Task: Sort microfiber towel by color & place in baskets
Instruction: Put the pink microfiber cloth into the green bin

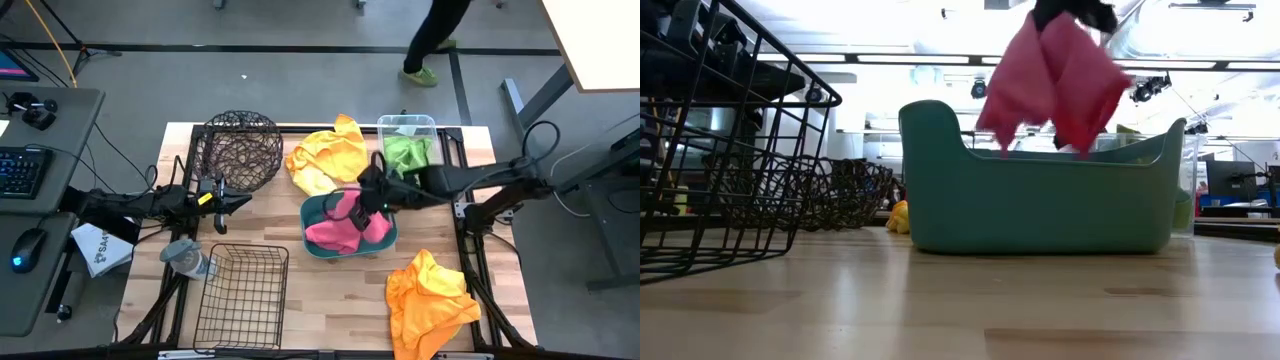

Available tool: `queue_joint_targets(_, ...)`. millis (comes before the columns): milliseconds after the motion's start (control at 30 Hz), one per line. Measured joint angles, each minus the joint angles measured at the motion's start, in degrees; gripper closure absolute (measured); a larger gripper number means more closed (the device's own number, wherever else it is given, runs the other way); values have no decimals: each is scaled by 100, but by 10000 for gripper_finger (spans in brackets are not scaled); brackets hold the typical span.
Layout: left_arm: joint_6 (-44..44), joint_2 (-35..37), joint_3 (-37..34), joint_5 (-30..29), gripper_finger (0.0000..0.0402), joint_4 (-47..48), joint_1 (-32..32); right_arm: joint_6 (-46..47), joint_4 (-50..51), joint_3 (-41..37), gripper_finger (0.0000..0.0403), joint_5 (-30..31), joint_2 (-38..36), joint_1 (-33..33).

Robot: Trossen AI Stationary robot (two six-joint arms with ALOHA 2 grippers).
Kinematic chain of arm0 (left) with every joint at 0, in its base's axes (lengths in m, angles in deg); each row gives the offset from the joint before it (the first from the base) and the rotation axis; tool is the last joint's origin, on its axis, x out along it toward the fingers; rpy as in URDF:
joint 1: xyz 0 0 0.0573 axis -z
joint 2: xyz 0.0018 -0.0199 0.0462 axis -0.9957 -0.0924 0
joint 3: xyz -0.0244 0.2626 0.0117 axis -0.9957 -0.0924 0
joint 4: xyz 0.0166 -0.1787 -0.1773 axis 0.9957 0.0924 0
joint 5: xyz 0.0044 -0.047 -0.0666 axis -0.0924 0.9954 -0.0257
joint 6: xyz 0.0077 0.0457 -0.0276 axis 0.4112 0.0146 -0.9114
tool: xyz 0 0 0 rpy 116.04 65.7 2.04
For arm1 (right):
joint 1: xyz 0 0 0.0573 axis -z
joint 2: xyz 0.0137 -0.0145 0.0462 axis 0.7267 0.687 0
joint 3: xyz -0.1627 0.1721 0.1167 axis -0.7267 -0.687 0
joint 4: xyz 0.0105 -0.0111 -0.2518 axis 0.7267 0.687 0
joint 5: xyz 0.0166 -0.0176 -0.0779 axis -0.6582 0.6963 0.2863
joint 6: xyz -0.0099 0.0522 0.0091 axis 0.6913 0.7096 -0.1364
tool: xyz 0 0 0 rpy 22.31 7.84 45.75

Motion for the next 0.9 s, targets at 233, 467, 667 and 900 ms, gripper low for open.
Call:
queue_joint_targets(233, -2, 0, 0, 0, 401, 1, 1, 101, -1948, -1255, 403, -203, 273, 287)
queue_joint_targets(467, -2, -1, 0, 0, 402, 1, 0, -2, -2731, -1481, 403, -705, 867, 305)
queue_joint_targets(667, 0, 0, 0, 0, 401, 0, 1, 25, -3775, -1476, 403, -860, 1563, 360)
queue_joint_targets(900, -2, 0, 0, 0, 402, 0, 2, 748, -4476, -1476, 403, -351, 2069, 557)
